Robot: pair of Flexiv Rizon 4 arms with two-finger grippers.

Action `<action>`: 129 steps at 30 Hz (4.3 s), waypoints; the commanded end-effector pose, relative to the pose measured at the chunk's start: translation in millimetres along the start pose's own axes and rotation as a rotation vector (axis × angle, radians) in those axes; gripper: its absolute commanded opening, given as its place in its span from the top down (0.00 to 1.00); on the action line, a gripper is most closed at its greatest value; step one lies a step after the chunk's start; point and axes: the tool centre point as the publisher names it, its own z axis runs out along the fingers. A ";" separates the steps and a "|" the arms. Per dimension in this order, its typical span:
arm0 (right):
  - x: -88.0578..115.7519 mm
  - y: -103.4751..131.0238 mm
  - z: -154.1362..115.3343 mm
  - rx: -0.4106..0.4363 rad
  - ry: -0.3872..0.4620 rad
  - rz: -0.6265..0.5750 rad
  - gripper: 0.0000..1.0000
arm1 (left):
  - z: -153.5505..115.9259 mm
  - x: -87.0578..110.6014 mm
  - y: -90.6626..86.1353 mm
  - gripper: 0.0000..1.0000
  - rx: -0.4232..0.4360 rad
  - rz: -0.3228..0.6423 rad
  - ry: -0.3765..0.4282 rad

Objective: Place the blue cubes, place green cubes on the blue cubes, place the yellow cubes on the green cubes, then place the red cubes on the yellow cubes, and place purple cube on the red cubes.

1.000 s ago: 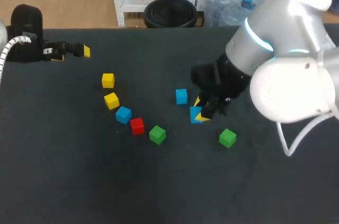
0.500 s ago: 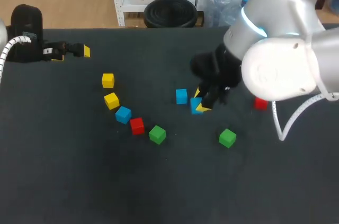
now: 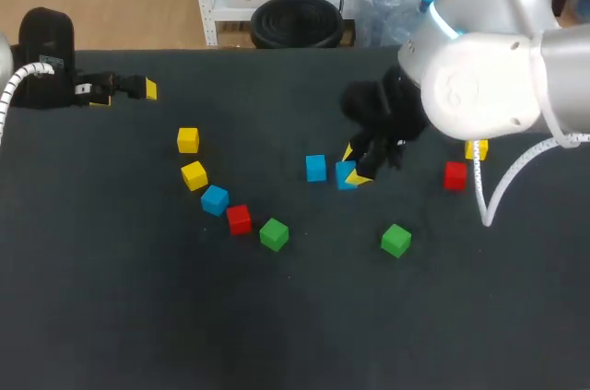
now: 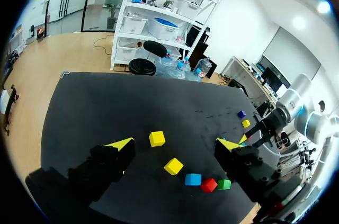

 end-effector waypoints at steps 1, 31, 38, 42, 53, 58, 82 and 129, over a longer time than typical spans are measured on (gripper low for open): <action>2.8 -5.2 1.7 -0.008 0.000 0.006 1.00 | 0.0 0.0 0.0 0.00 0.000 0.000 0.000; 8.8 -6.6 0.1 0.025 0.026 0.043 1.00 | 0.0 0.0 0.0 0.00 0.000 0.000 0.000; 13.7 -15.3 6.9 0.025 0.041 0.047 1.00 | 0.0 0.0 0.0 0.00 0.000 0.000 0.000; 14.5 -18.6 11.8 0.012 0.041 0.046 1.00 | 0.0 0.0 0.0 0.00 0.000 0.000 0.000; 15.3 -32.6 12.3 0.019 0.036 0.041 1.00 | 0.0 0.0 0.0 0.00 0.000 0.000 0.000; 16.8 -36.6 10.9 0.023 0.033 0.042 1.00 | 0.0 0.0 0.0 0.00 0.000 0.000 0.000; 18.5 -47.2 20.7 -0.005 0.011 0.030 1.00 | 0.0 0.0 0.0 0.00 0.000 0.000 0.000; 18.0 -47.8 25.0 -0.017 0.004 0.029 1.00 | 0.0 0.0 0.0 0.00 0.000 0.000 0.000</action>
